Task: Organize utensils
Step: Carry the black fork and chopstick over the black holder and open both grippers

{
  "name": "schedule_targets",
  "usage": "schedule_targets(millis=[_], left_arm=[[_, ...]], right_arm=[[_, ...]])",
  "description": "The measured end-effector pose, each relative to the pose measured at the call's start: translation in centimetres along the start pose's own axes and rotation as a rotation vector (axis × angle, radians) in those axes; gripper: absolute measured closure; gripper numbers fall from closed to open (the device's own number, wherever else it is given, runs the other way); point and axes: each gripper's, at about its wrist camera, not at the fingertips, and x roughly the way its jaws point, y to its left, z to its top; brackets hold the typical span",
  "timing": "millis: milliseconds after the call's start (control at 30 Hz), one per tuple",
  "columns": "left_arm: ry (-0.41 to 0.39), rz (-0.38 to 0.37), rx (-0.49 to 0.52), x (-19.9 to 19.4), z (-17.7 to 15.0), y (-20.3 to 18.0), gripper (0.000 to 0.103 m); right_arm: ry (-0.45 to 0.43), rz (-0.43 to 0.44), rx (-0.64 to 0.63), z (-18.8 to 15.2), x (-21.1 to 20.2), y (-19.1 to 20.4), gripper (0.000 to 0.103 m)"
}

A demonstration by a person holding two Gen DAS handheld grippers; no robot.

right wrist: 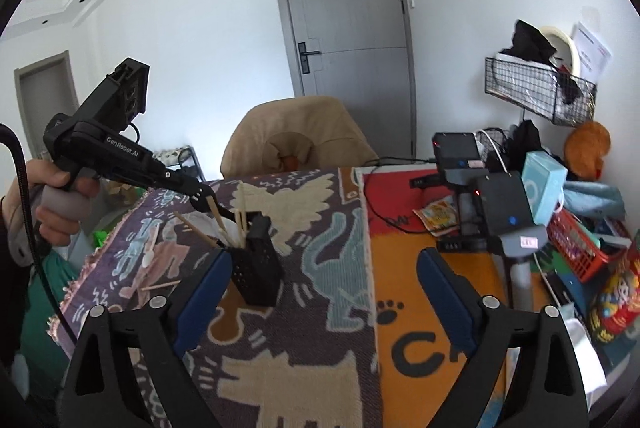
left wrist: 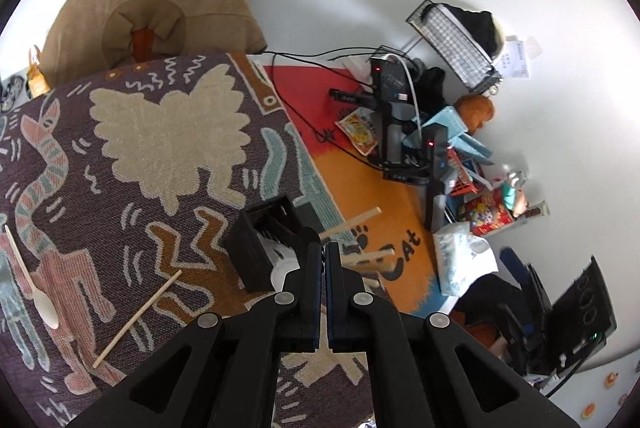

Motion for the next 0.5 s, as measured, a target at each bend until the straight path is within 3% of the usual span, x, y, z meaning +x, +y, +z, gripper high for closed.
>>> schedule_targets(millis=[100,167,233,300,500], left_arm=[[0.004,-0.022,0.004,0.5,0.3,-0.2,0.1],[0.004,-0.031,0.012,0.7,0.2,-0.5,0.089],[-0.015,-0.02,0.026,0.5,0.1,-0.7,0.045],[-0.057,-0.01,0.046,-0.3,-0.3,-0.8,0.031],[-0.108,0.018,0.078,-2.3,-1.6,0.1,0.031]], right_arm=[[0.013,-0.002,0.019,-1.1,0.0,-0.7,0.007],[0.023,-0.003,0.039,-1.7,0.2,-1.2,0.006],[0.031,0.001,0.06,-2.3,0.4,-1.6,0.003],[0.034,0.004,0.073,-2.7,0.6,-1.7,0.001],[0.034,0.018,0.085,-3.2,0.7,-1.2,0.001]])
